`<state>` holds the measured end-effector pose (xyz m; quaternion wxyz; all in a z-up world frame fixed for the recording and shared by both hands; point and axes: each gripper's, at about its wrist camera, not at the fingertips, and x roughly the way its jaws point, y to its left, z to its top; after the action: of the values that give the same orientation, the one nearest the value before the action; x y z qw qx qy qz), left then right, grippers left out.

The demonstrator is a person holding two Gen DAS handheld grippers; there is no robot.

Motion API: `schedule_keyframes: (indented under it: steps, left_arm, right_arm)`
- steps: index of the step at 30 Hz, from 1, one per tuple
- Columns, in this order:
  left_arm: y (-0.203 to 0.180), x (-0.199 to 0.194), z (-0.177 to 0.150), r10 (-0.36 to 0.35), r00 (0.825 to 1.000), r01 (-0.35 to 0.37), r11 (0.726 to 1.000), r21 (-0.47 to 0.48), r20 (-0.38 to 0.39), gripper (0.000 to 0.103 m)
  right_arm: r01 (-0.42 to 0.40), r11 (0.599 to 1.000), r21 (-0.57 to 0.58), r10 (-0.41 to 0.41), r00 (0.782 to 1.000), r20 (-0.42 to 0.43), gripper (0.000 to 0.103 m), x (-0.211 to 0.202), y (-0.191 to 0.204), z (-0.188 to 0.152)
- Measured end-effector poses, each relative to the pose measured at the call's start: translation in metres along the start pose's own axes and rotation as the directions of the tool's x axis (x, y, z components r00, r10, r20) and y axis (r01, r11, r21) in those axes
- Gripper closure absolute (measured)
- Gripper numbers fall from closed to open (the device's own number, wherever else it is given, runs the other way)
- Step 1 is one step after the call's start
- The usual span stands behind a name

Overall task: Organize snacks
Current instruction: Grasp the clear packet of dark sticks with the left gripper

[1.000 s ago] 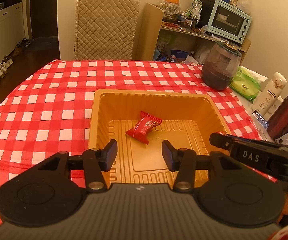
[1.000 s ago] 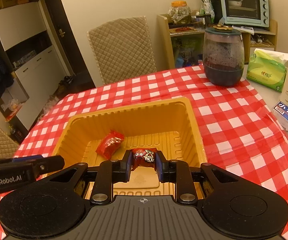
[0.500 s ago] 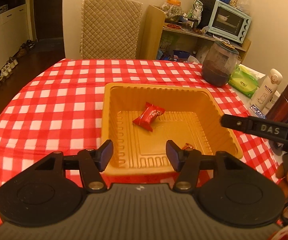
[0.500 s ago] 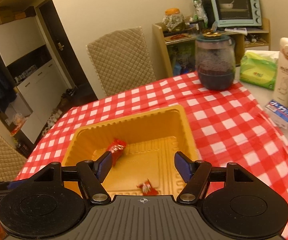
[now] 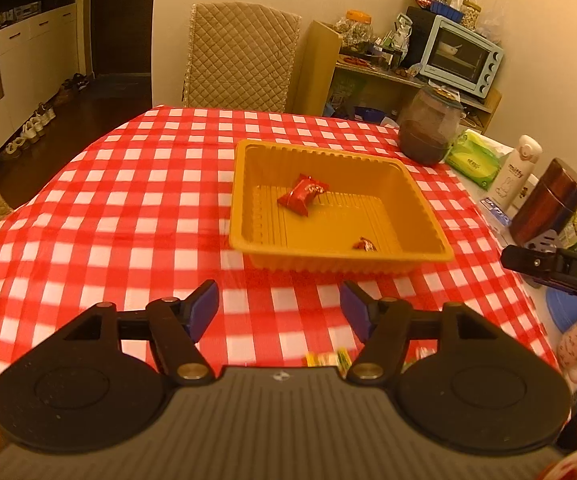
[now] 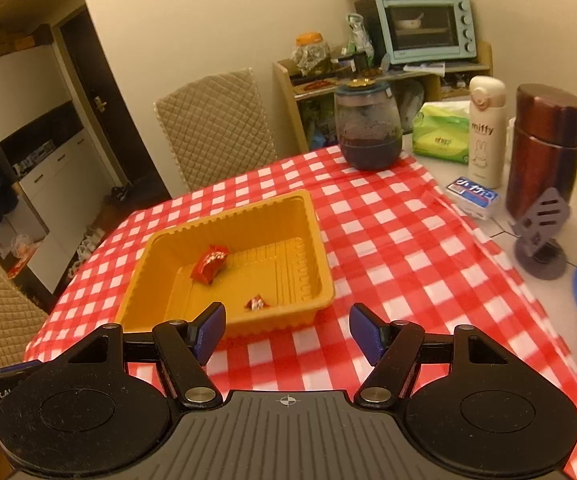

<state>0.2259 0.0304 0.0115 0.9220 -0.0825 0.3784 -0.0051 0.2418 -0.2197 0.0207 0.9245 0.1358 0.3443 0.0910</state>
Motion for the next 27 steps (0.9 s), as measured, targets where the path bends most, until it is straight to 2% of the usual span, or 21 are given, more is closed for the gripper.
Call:
schedule_keyframes:
  steps: [9,18,22,27]
  left_arm:
    - [-0.002,-0.045,-0.038,-0.007,1.0,0.007,1.0,0.023,-0.002,0.035]
    - [-0.005,-0.051,-0.07,-0.025,0.999,0.027,0.997,0.075,-0.033,0.034]
    - [-0.008,-0.046,-0.08,-0.07,0.997,0.075,0.987,0.141,-0.039,0.034]
    - [-0.02,-0.034,-0.089,-0.103,0.992,0.118,0.953,0.281,-0.067,0.034]
  right_arm:
    - [0.011,1.0,-0.026,-0.01,1.0,0.026,0.034,-0.057,0.007,-0.036]
    - [0.022,0.999,-0.049,-0.022,1.0,0.001,0.034,-0.073,0.0,-0.07]
    - [0.027,0.998,-0.05,-0.028,0.999,-0.017,0.034,-0.071,-0.006,-0.08]
    - [0.037,0.998,-0.04,-0.038,0.999,-0.032,0.034,-0.064,-0.016,-0.09]
